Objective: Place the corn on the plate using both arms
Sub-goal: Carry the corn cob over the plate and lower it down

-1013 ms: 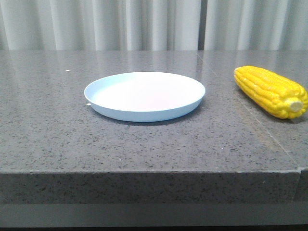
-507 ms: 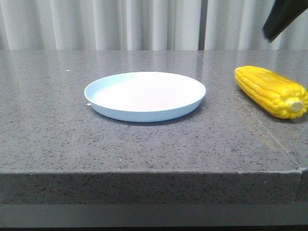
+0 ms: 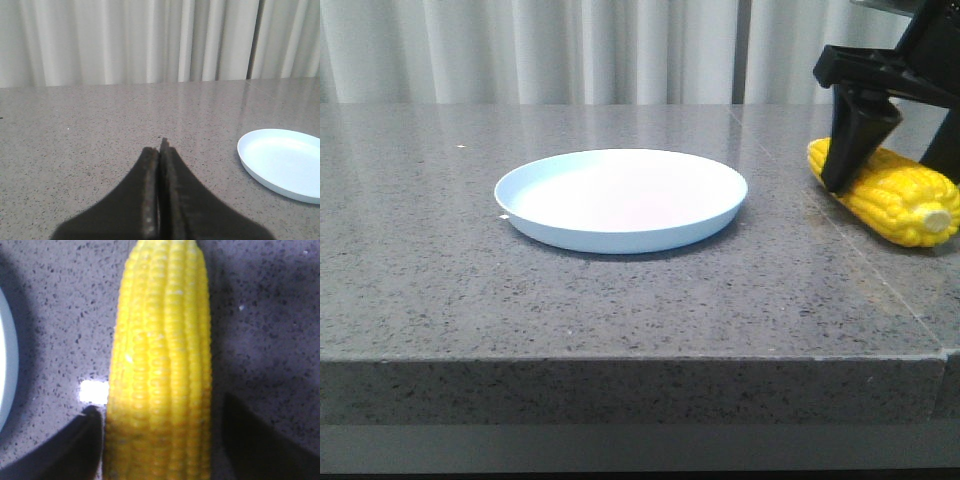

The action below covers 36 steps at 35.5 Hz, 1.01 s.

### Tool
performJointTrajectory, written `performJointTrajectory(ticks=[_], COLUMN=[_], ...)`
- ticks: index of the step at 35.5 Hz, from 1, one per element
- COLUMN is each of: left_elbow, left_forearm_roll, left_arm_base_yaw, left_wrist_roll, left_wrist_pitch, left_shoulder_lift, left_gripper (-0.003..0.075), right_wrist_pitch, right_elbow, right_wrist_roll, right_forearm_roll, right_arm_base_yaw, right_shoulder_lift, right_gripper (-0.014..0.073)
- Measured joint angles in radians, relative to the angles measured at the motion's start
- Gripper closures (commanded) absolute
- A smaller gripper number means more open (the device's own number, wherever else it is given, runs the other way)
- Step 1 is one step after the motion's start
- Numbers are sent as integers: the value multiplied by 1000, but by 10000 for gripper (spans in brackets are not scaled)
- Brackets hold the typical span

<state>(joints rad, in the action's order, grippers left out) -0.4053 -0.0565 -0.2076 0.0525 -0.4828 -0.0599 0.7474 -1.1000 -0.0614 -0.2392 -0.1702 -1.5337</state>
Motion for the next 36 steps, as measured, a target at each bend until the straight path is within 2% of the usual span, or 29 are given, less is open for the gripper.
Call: performJointTrajectory(ticks=[2,4,10,14,18,22,26,31,36], left_elbow=[0,0,0,0,0,0,0,0,0], left_forearm_roll=[0,0,0,0,0,0,0,0,0], left_arm_base_yaw=[0,0,0,0,0,0,0,0,0], left_wrist_roll=[0,0,0,0,0,0,0,0,0], left_wrist_pitch=[2,1,1,2,2,2,2,2,2], left_shoulder_lift=[0,0,0,0,0,0,0,0,0], left_gripper=[741,741,741,741,741,741,741,741,741], right_wrist_pitch=[4,4,-24,-12,12,70,122,134,151], right_elbow=[-2,-2,-12,-97,-221,-356,-456,-492,-492], right_wrist_roll=[0,0,0,-32,-140,-266,-379,-439,-449], right_forearm_roll=[0,-1,-1,-1,43,166,262,290,307], right_arm_base_yaw=[-2,-2,-6,-51,-179,-342,-459,-495,-495], right_shoulder_lift=[0,0,43,73,50,-52,-176,-265,-302], right_gripper=[367,400,400,400,400,400,400,392,293])
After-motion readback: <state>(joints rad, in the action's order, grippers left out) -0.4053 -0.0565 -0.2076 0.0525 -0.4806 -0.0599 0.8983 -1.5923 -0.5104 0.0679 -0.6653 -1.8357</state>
